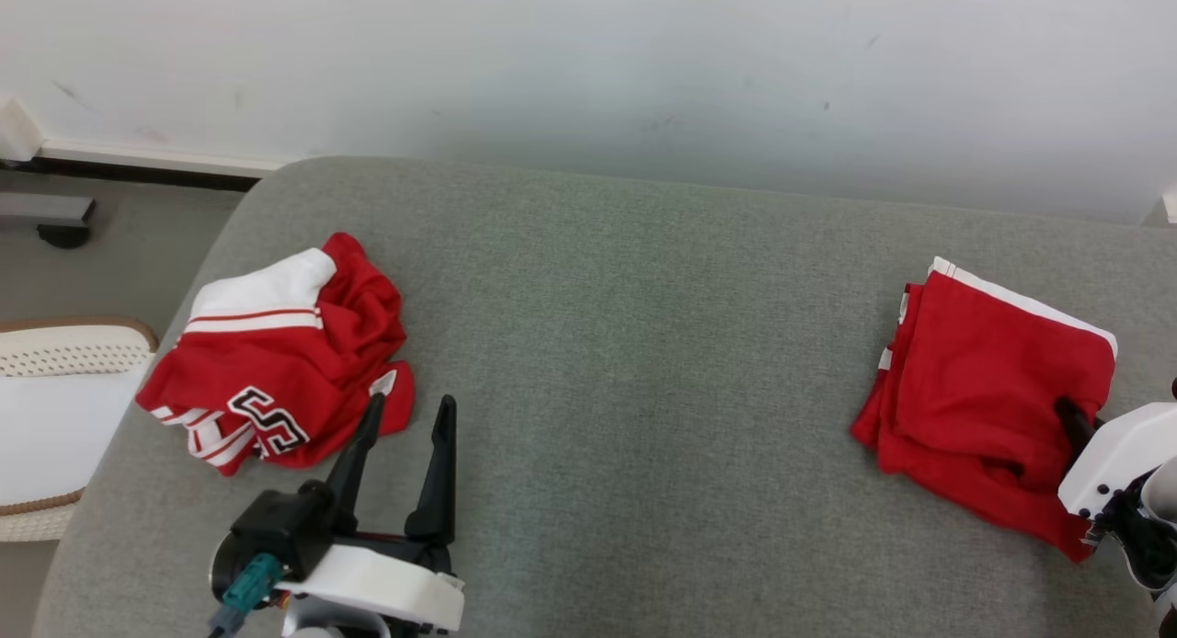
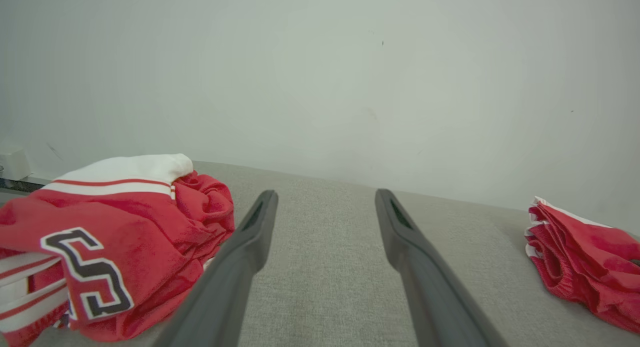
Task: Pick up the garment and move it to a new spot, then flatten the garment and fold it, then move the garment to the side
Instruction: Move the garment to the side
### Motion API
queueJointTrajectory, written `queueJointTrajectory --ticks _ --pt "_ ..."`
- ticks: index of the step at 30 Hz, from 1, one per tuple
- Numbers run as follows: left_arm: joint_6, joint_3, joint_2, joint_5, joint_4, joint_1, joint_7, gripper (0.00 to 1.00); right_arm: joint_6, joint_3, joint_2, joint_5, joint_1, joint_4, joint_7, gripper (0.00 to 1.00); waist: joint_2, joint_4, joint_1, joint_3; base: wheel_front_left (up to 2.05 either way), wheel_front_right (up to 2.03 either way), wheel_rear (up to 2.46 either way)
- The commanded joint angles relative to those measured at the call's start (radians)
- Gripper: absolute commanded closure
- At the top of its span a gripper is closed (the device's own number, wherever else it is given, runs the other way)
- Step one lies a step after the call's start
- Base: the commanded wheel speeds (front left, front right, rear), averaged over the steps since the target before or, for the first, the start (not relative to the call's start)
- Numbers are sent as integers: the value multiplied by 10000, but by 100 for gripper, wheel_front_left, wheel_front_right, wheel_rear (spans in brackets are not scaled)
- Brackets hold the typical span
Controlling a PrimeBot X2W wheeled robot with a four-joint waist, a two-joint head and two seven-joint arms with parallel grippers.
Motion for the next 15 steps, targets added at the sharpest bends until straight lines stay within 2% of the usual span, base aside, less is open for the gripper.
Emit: queueJointTrajectory --ticks 1,7,15 --pt "-35 7 34 -17 -15 87 -4 0 6 40 -65 57 116 -36 -72 100 0 -99 0 -62 0 0 0" --pt "-106 -192 34 64 -72 61 -4 0 6 286 -223 210 86 -160 -179 100 0 -594 0 -94 0 0 0" --pt "-176 -552 36 140 -23 -56 -4 0 6 648 -184 474 71 -381 -332 100 0 -1667 0 -105 0 0 0"
